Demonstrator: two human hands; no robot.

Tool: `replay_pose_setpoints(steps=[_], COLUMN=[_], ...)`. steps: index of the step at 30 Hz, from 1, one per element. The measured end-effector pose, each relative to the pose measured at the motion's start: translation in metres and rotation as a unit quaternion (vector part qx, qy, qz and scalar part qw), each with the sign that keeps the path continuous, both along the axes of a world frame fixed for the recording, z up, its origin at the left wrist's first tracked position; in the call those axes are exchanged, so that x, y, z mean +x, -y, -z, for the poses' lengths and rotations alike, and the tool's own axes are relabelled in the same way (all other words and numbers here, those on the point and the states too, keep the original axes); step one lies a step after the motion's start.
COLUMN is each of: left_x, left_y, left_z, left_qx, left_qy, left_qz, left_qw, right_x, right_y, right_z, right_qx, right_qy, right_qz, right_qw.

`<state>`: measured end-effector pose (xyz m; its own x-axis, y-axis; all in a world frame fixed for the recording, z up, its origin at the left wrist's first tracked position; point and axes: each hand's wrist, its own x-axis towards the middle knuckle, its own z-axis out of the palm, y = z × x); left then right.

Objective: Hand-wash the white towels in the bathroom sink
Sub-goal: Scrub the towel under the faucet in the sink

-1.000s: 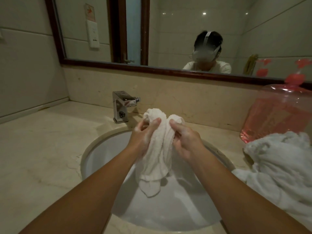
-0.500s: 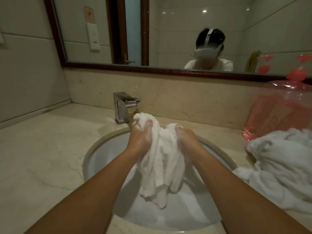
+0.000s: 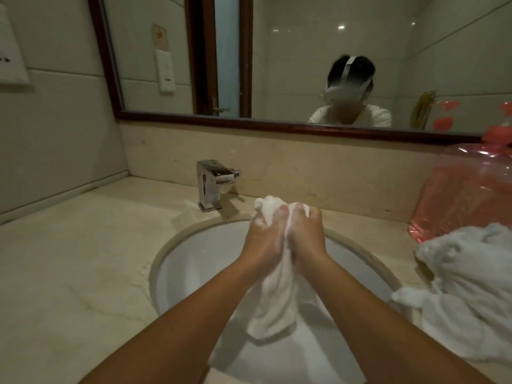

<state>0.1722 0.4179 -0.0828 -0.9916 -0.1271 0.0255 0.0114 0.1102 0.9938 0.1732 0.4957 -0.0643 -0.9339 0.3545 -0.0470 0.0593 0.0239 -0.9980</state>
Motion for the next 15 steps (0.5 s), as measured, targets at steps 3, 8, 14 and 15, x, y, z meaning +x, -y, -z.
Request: replay_pose_setpoints(steps=[3,8,14,15], left_x=[-0.009,0.011,-0.017,-0.013], left_y=[0.005,-0.001,0.009,0.008], left_z=[-0.005,0.001,0.006,0.008], left_qx=[-0.056,0.0,0.034,0.042], left_qy=[0.007,0.015,0.031,0.028], left_qz=[-0.043,0.024,-0.057,-0.041], left_qw=[0.998,1.0,0.997,0.998], right_x=[0.008,-0.002,0.009,0.006], right_y=[0.007,-0.012,0.004,0.001], right_z=[0.01,0.009,0.011,0.009], right_qx=[0.027,0.04,0.037,0.046], right_qy=[0.014,0.016,0.009,0.002], right_qz=[-0.045,-0.012,-0.066,-0.057], right_qw=[0.999,0.999,0.997,0.997])
